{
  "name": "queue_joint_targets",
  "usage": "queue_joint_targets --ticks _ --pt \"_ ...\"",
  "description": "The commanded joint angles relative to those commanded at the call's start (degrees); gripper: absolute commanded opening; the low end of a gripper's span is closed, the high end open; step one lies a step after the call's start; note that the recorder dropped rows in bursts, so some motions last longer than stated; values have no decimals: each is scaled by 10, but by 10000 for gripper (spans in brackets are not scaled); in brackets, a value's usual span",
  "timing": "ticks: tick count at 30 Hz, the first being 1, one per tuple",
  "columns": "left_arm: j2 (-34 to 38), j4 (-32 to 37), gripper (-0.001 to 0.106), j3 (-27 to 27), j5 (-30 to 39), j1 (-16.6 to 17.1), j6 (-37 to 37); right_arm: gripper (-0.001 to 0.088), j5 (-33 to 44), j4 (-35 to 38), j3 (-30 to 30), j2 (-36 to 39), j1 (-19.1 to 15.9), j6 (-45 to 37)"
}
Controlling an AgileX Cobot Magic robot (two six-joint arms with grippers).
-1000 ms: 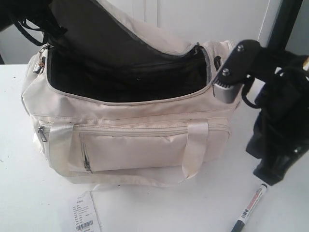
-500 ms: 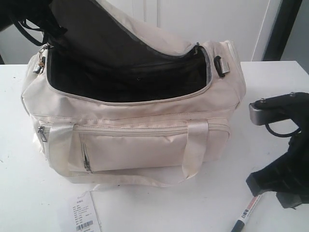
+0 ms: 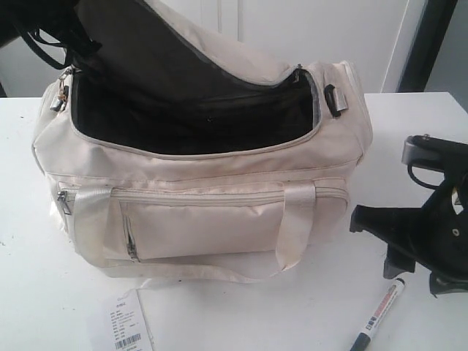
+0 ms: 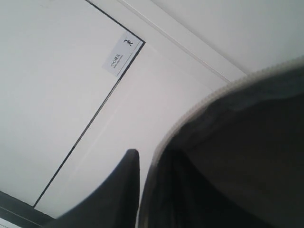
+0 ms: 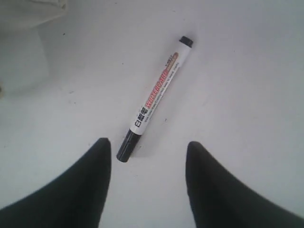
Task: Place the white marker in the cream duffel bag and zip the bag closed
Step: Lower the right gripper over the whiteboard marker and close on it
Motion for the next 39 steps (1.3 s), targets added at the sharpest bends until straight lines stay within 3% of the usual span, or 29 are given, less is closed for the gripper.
queue_joint_targets --ticks 5,11,20,25,39 --pt "0 0 294 0 0 0 0 480 4 -16 0 18 0 35" --pt "0 0 294 0 0 0 0 480 2 -16 0 41 -2 23" --pt "0 0 294 0 0 0 0 477 -3 16 0 74 -68 -65" --pt "0 0 294 0 0 0 0 473 -37 70 0 101 -96 -109" --pt "0 0 294 0 0 0 0 473 -95 76 0 186 -102 -118"
